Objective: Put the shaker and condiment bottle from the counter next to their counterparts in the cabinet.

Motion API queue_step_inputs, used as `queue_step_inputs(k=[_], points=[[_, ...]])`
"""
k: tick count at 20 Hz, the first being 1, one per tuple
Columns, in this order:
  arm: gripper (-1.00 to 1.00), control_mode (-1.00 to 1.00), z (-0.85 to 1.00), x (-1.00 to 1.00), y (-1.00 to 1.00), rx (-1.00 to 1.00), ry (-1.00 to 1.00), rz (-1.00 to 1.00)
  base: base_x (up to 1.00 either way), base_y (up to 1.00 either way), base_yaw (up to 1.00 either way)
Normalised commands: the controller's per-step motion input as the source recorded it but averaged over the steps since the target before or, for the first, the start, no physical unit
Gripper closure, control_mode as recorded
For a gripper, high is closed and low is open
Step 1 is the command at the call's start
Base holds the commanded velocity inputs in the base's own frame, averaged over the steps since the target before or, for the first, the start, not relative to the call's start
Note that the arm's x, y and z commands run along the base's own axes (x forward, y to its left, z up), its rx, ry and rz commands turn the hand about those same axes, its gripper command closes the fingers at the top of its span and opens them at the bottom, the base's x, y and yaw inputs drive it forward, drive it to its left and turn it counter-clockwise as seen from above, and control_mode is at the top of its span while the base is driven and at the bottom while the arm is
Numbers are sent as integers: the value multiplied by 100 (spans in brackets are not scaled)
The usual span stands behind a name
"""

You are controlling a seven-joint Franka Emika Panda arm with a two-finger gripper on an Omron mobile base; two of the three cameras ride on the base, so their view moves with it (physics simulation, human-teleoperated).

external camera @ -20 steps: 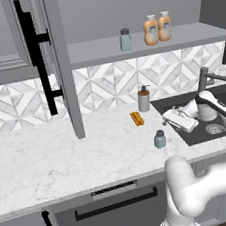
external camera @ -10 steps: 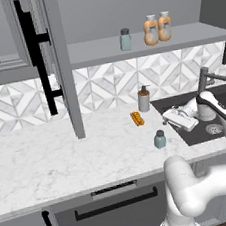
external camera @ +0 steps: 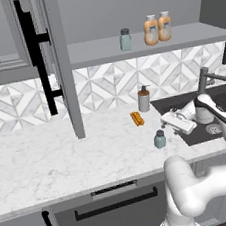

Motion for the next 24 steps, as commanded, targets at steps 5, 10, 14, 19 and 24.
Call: queue_step_inputs(k=[5,10,14,19,24], points=[[-100,-100,-9,-11,12,0,0,0,0,0,0],[-100,-100,0,-3,11,0,0,0,0,0,0],[-100,-100,0,-12,10,0,0,0,0,0,0],[-100,-100,0,-22,5,0,0,0,0,0,0],[-100,-100,0,-18,3,0,0,0,0,0,0]])
